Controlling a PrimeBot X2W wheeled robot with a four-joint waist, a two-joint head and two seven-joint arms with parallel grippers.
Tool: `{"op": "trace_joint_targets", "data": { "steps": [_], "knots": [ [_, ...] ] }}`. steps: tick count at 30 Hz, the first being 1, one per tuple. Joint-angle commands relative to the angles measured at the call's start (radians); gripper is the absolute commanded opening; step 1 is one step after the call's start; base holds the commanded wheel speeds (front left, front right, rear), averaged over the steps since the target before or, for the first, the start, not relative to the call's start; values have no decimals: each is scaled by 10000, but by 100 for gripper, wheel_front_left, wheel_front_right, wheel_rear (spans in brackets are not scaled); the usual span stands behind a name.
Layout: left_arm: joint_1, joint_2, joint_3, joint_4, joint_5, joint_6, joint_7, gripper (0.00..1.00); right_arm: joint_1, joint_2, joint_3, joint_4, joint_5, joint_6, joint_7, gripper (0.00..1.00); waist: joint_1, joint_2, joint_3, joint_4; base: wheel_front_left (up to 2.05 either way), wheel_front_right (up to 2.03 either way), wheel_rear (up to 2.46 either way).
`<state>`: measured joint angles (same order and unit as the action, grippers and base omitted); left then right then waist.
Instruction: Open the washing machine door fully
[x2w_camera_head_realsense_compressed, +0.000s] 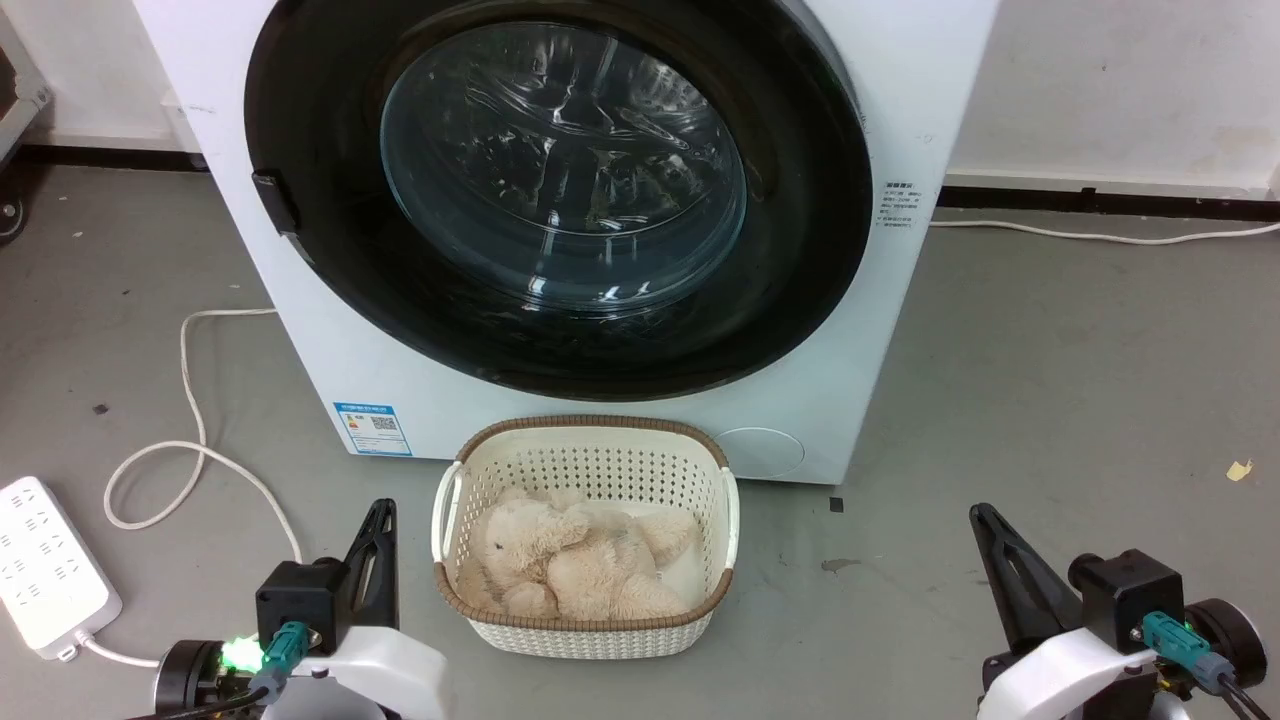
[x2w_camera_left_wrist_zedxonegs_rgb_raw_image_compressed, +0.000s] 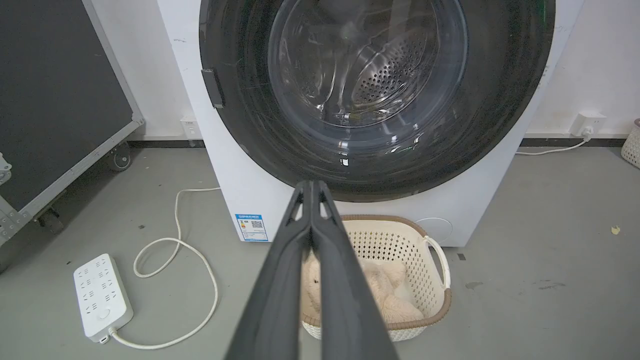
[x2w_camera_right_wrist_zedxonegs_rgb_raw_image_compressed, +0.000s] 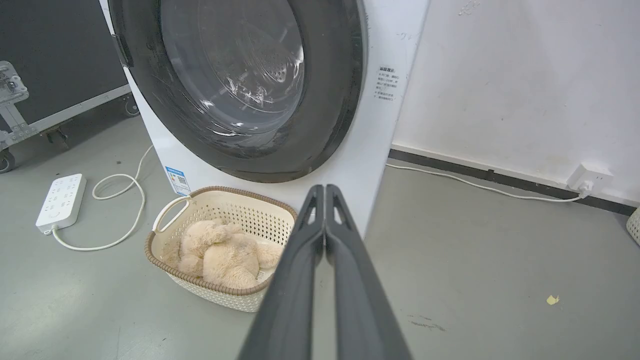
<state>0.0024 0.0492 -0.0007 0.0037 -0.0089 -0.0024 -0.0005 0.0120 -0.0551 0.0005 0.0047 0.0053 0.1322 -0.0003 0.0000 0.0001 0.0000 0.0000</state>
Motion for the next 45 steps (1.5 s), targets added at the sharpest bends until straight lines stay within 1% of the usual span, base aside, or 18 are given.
{"op": "trace_joint_targets", "data": {
  "steps": [1,2,27,36,45],
  "knots": [
    [-24,10,7,-37,89,24,5,0,-120,49,-5,-47,-53,-15,3,0,0,-1,0,0,0,0,0],
    [0,0,-1,0,0,0,-3,100,0,0,-1,0,4,0,-3,100,0,-1,0,0,0,0,0],
    [-29,0,-332,55,-110,123,-425,100,-56,-69,110,-58,-5,-1,-425,100,0,-1,181,83,0,0,0],
    [-152,1,-510,17,-190,217,-613,100,-466,-438,200,-72,293,-2,-553,100,0,-1,431,197,0,0,0],
    [-316,2,-658,-47,-251,307,-801,100,-1172,-903,184,-171,796,-3,-421,100,0,-1,766,311,0,0,0]
  ]
}}
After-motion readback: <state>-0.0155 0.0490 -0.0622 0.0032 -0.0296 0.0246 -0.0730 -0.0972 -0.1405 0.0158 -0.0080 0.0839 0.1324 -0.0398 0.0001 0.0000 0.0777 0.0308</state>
